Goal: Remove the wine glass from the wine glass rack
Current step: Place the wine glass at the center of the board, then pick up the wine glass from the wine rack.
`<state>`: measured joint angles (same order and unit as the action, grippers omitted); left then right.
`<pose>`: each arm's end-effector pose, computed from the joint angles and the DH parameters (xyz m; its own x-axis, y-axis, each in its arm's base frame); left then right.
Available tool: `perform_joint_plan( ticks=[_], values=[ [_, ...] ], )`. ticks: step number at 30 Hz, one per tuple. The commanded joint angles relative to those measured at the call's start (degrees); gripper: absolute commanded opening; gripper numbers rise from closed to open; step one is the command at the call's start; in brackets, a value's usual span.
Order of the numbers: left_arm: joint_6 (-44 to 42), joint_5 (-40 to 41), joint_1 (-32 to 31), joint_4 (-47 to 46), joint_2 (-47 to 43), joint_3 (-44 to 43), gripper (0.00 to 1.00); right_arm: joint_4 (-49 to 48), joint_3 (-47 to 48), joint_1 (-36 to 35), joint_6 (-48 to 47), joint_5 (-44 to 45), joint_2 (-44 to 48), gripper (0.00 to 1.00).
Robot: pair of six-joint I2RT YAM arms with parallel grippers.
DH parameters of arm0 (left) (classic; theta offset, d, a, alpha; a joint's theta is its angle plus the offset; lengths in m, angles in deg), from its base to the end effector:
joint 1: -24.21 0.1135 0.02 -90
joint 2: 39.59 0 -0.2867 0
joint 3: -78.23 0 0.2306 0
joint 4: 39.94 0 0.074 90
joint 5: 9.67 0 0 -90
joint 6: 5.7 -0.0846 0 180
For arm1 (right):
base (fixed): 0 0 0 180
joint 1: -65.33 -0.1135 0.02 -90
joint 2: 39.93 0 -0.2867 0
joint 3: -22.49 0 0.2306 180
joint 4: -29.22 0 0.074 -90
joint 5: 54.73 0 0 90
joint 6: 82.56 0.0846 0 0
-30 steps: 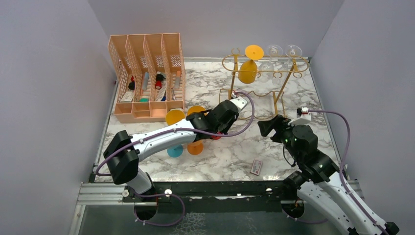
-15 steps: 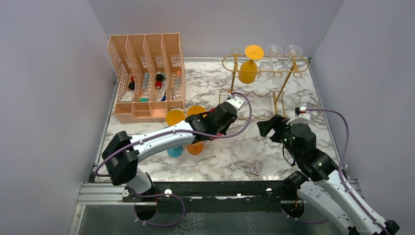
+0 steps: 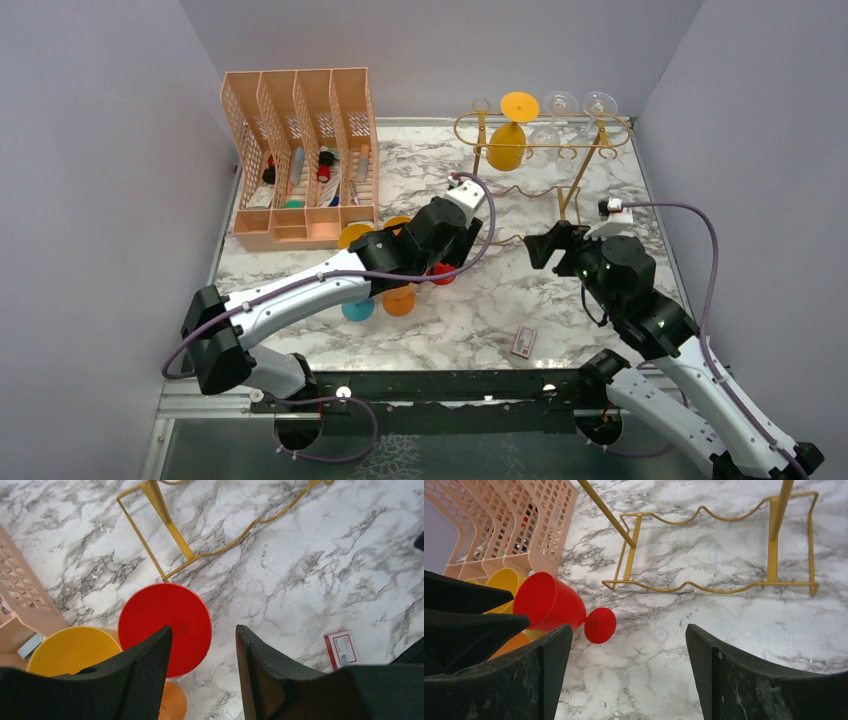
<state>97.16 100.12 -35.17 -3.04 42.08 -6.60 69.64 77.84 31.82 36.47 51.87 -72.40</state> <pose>0.1960 -0.2749 0.3246 -0.4241 0.3054 -0.8526 0.5867 0.8098 -0.0017 0.1288 0.0563 0.3103 -0.3662 0.3152 -0.8755 -0.1421 0.9109 0.3874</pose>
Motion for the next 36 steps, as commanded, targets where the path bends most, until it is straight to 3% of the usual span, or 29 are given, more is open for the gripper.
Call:
perform_joint_plan(
  ticks=[1, 8, 11, 15, 20, 26, 31, 36],
  values=[
    [1.82, 2.15, -0.19, -0.37, -5.64, -1.32, 0.58, -3.11, 6.37, 0.03, -8.78, -4.35, -3.89, 0.87],
    [3.21, 2.80, 0.58, -0.15, -11.46, 0.96, 0.76, -11.05, 14.35, 0.03, -18.57, -17.09, -6.97, 0.90],
    [3.46, 2.69, 1.84, 0.66, -13.01, 1.29, 0.80, -14.31, 17.44, 0.03, -20.17, -17.16, -8.68, 0.90],
    [4.27, 1.34, 5.20, 1.26, -14.31, 2.65, 0.82, -10.01, 26.82, 0.03, -22.51, -13.93, -16.72, 0.90],
    [6.28, -5.35, 12.67, 1.19, -16.64, 4.55, 0.84, -3.65, 39.70, 0.19, -21.04, -4.92, -27.55, 0.91],
    [6.28, -5.11, 17.87, 2.28, -21.28, 6.82, 0.94, 7.37, 57.50, 5.48, -13.67, -13.62, -41.01, 0.91],
    [6.15, -2.81, 18.94, 3.32, -25.88, 8.90, 0.99, 6.03, 59.50, 18.59, -4.28, -28.89, -44.78, 0.84],
    [6.38, -1.65, 18.94, 3.44, -31.07, 11.47, 0.99, 0.31, 53.45, 19.89, 0.25, -30.62, -43.67, 0.71]
  ],
)
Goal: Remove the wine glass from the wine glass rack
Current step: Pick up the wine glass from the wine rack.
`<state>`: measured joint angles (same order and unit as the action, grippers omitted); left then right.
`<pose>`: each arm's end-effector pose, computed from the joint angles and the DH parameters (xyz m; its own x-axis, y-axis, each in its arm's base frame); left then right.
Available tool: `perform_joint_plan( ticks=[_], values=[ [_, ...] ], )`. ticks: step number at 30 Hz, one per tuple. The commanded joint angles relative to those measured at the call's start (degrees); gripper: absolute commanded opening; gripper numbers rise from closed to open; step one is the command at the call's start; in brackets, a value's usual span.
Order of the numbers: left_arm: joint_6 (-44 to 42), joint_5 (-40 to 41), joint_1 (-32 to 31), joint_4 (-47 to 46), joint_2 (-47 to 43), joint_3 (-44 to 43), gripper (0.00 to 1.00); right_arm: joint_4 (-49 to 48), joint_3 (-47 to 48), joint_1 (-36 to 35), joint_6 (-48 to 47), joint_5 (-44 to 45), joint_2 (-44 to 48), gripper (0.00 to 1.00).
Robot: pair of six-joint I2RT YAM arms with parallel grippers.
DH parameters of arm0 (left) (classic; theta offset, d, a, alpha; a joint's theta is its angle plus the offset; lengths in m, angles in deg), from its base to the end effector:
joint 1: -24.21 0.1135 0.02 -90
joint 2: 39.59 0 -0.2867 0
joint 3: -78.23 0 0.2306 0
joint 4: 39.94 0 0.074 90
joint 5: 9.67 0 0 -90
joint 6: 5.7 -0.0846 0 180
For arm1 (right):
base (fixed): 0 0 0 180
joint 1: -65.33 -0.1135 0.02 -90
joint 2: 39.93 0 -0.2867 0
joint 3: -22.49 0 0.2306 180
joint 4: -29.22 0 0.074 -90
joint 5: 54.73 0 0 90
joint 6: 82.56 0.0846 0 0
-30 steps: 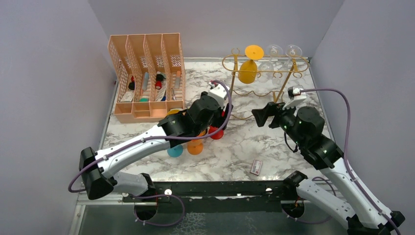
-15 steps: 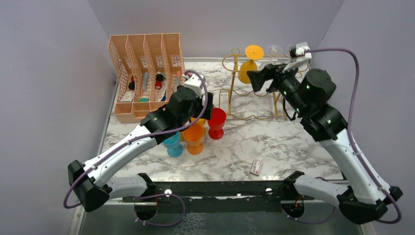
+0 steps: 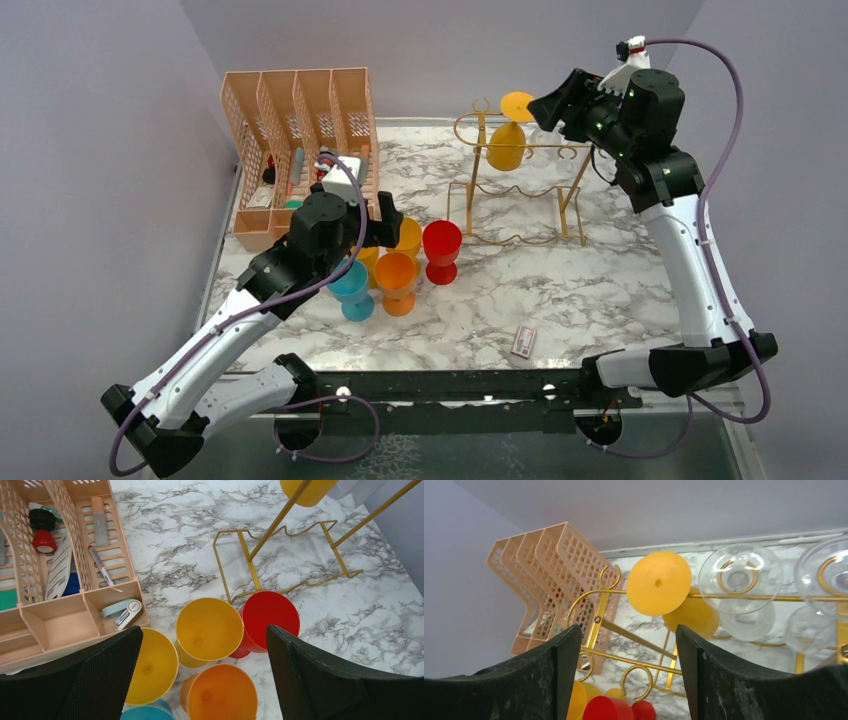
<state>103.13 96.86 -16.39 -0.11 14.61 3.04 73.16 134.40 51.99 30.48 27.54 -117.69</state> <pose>0.1784 -0.1212 0.3785 -0.3674 -0.0926 -0.9254 0.3178 0.9226 -0.2185 0.2947 0.0816 0.4963 -0.2922 0.3293 -0.8979 -0.2643 0.8745 0.4067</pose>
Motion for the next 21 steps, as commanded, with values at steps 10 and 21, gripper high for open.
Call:
perform_joint_plan(
  ticks=[10, 21],
  values=[
    [1.29, 2.72, 0.15, 1.58, -8.33, 2.58, 0.99, -13.03, -15.37, -0.28, 14.94, 6.73, 5.48, 0.59],
    [2.56, 2.12, 0.17, 2.31, -9.14, 2.89, 0.99, -15.24, -14.86, -0.27, 18.23, 7.79, 1.02, 0.57]
  ],
)
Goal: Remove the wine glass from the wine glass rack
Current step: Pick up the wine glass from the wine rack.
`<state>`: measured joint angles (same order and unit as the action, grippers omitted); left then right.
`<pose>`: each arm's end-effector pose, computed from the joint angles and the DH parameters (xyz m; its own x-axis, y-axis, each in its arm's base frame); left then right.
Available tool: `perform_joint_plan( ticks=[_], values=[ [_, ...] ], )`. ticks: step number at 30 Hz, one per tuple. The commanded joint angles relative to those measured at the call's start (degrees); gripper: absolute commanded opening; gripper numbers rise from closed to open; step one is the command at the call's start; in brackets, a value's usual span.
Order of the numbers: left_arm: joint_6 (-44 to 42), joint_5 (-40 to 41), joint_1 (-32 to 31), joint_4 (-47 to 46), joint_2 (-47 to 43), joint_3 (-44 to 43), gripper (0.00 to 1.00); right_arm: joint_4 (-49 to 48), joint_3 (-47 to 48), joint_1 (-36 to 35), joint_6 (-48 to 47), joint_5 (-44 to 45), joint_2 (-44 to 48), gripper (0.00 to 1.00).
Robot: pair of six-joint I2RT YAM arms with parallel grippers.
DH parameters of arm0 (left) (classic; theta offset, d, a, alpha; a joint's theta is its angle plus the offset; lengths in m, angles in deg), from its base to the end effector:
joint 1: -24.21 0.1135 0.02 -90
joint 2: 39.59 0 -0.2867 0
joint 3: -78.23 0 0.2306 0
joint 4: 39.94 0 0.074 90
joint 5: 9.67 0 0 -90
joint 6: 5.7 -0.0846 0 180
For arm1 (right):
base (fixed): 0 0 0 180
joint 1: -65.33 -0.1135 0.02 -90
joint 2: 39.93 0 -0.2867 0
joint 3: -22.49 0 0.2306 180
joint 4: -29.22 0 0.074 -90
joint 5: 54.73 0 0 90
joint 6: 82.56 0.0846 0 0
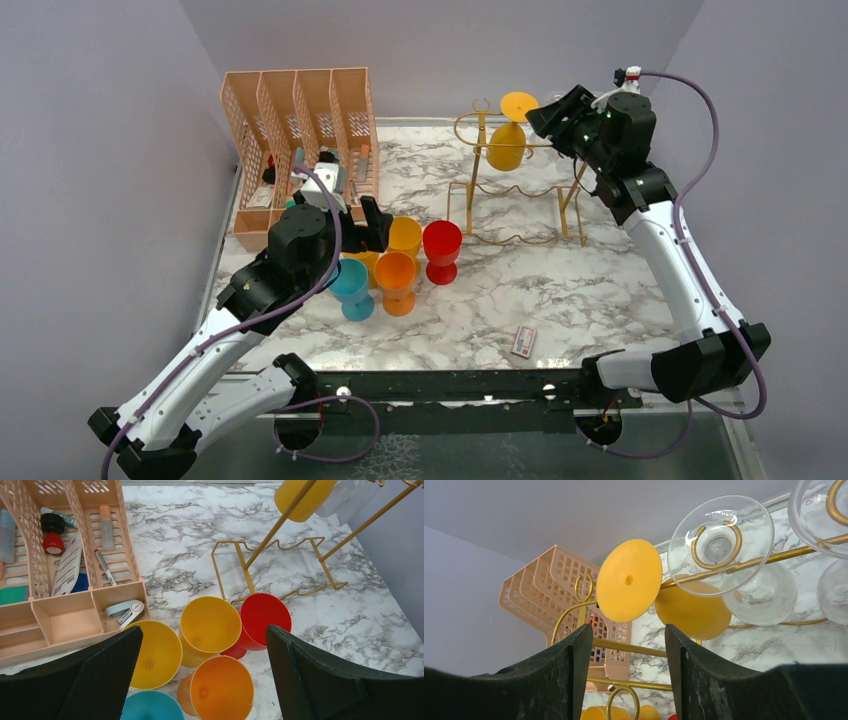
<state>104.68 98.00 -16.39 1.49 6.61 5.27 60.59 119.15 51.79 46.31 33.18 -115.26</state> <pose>0.1511 -0.0957 0.3851 -0.3185 -0.1640 -0.9336 0.3053 0.9147 -0.2648 0.3087 0.0775 0.4471 -0.3007 0.5727 -0.7627 -0.1030 0.7755 0.6229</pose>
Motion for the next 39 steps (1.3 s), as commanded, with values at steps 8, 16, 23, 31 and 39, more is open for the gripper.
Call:
perform_joint_plan(
  ticks=[8, 16, 23, 31, 39],
  values=[
    [1.21, 0.98, 0.16, 0.75, -2.28, 1.23, 0.99, -4.83, 0.37, -0.08, 3.79, 3.21, -4.20, 0.53],
    [1.33, 1.04, 0.16, 0.88, -2.51, 1.50, 0.99, -5.25, 0.45, -0.08, 5.90, 4.38, -6.49, 0.51],
    [1.32, 1.12, 0.16, 1.13, -2.47, 1.67, 0.99, -5.08, 1.56, -0.08, 6.56, 4.12, -7.58, 0.43],
    [1.33, 1.29, 0.17, 1.13, -2.39, 1.96, 0.99, -2.66, 4.02, -0.08, 5.52, 2.54, -8.76, 0.41],
    [1.41, 0.75, 0.17, 1.11, -1.60, 2.15, 0.99, -1.09, 5.25, -0.08, 5.14, 1.40, -9.20, 0.34]
  ],
)
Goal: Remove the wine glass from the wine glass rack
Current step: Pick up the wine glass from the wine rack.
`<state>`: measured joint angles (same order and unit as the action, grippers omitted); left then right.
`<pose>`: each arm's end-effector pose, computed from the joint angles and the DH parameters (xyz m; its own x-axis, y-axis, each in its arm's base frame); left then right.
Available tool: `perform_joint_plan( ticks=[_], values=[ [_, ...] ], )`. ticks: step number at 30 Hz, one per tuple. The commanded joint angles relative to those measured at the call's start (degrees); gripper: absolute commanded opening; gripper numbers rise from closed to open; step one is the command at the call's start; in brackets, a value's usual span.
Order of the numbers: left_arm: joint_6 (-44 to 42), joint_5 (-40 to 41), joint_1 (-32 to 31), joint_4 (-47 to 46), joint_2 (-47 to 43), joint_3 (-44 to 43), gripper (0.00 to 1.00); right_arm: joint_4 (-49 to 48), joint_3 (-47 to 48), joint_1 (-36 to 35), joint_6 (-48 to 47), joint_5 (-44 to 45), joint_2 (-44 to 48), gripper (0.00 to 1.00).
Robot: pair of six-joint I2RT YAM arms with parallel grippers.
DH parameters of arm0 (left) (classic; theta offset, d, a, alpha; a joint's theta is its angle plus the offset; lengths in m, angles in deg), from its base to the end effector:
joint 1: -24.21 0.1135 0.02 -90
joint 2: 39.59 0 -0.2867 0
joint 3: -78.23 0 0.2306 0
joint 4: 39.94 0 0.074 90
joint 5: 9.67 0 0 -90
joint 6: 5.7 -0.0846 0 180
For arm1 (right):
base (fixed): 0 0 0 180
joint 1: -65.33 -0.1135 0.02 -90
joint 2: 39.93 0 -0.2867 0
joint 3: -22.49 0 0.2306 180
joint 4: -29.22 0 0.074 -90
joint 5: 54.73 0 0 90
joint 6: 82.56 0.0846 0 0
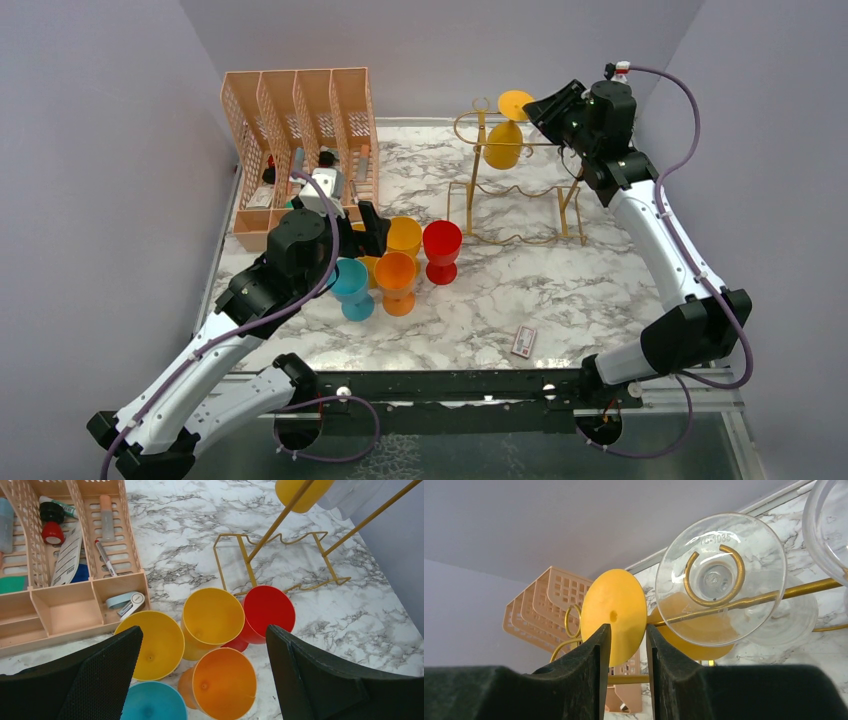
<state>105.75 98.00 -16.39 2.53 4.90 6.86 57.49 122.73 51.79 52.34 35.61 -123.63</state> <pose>0.1458 -0.0912 0.3771 -0.3355 -0.1714 -0.9263 0.2959 0.9144 -0.2763 0.3549 0.0849 0.4319 -0.3013 0.6535 -0.6944 -0.0223 0.7232 0.6903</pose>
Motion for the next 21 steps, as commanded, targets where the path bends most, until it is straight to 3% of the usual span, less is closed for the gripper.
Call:
perform_joint_plan(
  ticks=[1, 6, 9, 12, 18, 21],
  values=[
    [0.42, 0.70, 0.17, 0.11, 0.11, 0.57, 0.99, 2.04, 1.67, -0.08, -0.81, -1.00, -0.81, 0.33],
    [0.77, 0.61, 0.17, 0.07, -0.05, 0.75, 0.99, 1.50, 1.54, -0.08, 1.17, -2.01, -1.13, 0.31],
    [0.78, 0.52, 0.17, 0.10, -0.22, 0.77, 0.99, 0.92, 1.19, -0.08, 3.81, -2.51, -1.31, 0.37],
    [0.87, 0.52, 0.17, 0.09, -0.49, 0.85, 0.99, 0.50, 0.90, -0.08, 5.78, -2.44, -1.32, 0.37],
    [0.83, 0.40, 0.17, 0.17, -1.10, 1.14, 0.99, 0.10, 0.24, -0.08, 6.77, -1.94, -1.20, 0.30],
    [0.79, 0.29, 0.15, 0.46, -1.19, 1.08, 0.99, -0.78, -0.76, -0.08, 7.21, -1.36, -0.76, 0.20]
  ],
)
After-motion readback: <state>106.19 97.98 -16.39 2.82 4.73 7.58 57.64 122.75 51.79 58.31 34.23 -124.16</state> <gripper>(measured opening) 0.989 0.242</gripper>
